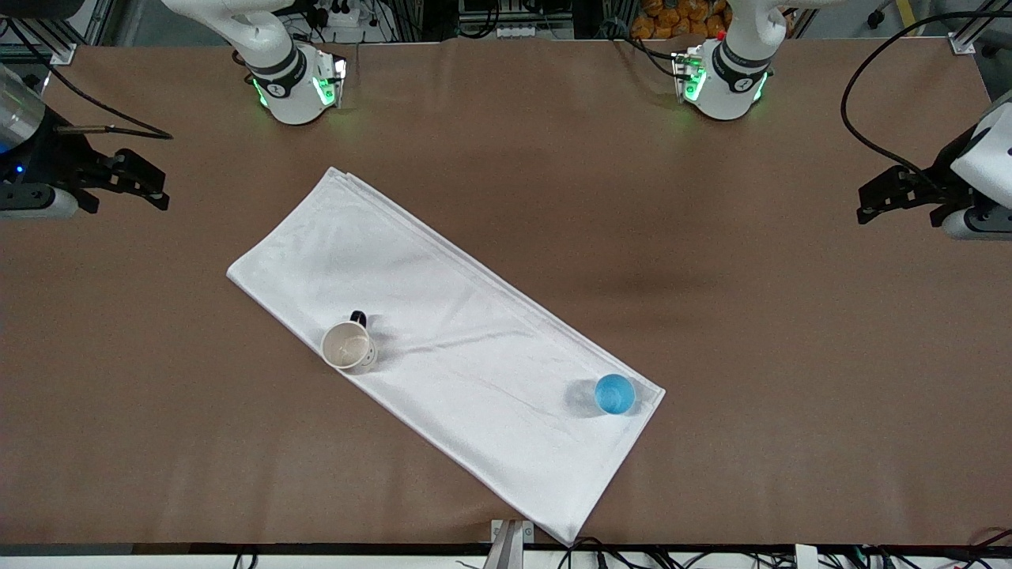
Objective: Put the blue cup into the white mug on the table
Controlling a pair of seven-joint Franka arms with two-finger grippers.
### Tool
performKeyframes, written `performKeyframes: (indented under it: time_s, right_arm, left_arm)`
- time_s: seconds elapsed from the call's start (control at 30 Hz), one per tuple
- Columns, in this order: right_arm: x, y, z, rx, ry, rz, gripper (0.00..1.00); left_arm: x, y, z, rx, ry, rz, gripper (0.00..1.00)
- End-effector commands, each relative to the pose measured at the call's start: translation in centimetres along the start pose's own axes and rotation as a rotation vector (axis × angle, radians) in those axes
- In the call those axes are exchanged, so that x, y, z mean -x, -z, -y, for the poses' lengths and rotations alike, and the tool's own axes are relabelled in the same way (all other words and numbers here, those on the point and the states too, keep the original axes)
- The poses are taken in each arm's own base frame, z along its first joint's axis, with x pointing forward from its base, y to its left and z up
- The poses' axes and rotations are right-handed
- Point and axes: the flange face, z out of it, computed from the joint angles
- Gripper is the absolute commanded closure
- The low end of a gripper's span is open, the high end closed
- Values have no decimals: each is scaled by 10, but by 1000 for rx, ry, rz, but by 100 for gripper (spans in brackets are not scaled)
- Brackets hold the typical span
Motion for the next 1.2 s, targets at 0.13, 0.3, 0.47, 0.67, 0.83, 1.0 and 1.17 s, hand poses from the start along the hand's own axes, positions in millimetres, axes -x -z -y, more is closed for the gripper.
performKeyframes:
  time_s: [0.13, 0.3, 0.47, 0.67, 0.83, 1.0, 1.17]
  right_arm:
    - [10, 7, -1, 6, 10, -22, 0]
    - [12, 9, -1, 6, 10, -28, 0]
    - [11, 8, -2, 5, 8, -26, 0]
    - [11, 8, -1, 5, 10, -26, 0]
    - [10, 7, -2, 4, 8, -29, 0]
    - [10, 6, -1, 4, 10, -32, 0]
    - [9, 4, 0, 3, 11, -31, 0]
  left_arm:
    - [-2, 0, -2, 21, 4, 13, 0]
    - [-7, -10, -8, 10, -5, 30, 0]
    - [-18, -34, -15, 11, -1, 71, 0]
    - [-50, -78, -53, -3, 78, 100, 0]
    - [-84, -127, -95, -10, 146, 93, 0]
    - [-104, -168, -125, -6, 187, 47, 0]
    - [-121, -204, -153, 14, 241, -23, 0]
